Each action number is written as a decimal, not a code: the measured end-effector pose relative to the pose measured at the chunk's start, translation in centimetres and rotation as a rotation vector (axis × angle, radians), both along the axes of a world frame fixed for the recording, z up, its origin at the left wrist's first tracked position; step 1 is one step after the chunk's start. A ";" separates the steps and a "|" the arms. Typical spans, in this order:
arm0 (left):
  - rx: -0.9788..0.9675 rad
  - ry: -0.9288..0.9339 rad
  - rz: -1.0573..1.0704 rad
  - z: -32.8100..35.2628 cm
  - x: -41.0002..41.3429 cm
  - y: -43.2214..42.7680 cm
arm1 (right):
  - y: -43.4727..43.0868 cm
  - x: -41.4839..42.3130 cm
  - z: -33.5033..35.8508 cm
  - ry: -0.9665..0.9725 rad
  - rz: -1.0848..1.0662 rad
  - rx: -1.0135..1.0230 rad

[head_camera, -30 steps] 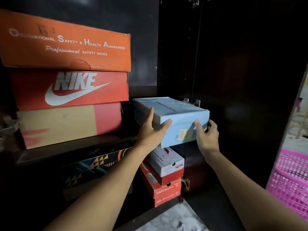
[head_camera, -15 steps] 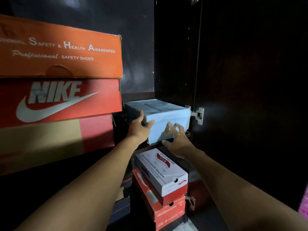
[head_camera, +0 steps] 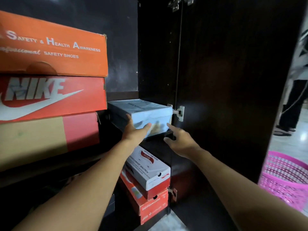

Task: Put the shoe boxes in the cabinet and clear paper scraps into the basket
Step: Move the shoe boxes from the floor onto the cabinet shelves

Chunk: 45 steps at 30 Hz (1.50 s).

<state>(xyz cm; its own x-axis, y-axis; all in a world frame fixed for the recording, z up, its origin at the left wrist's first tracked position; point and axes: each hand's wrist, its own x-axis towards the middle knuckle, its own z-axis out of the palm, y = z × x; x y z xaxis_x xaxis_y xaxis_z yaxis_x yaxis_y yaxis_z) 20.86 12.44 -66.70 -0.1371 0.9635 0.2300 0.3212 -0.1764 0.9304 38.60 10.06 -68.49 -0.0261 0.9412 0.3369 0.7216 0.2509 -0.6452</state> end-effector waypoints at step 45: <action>-0.927 0.135 -0.824 -31.8 22.4 -37.9 | -50.1 22.9 -32.6 0.878 -0.664 -0.645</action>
<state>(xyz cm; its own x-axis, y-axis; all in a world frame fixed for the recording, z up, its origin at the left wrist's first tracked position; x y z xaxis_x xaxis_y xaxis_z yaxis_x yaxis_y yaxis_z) 43.22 -25.42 -98.49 0.5557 0.5578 -0.6165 0.5295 0.3343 0.7797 61.51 -40.02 -101.10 0.5088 0.6865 -0.5194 -0.1418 -0.5283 -0.8371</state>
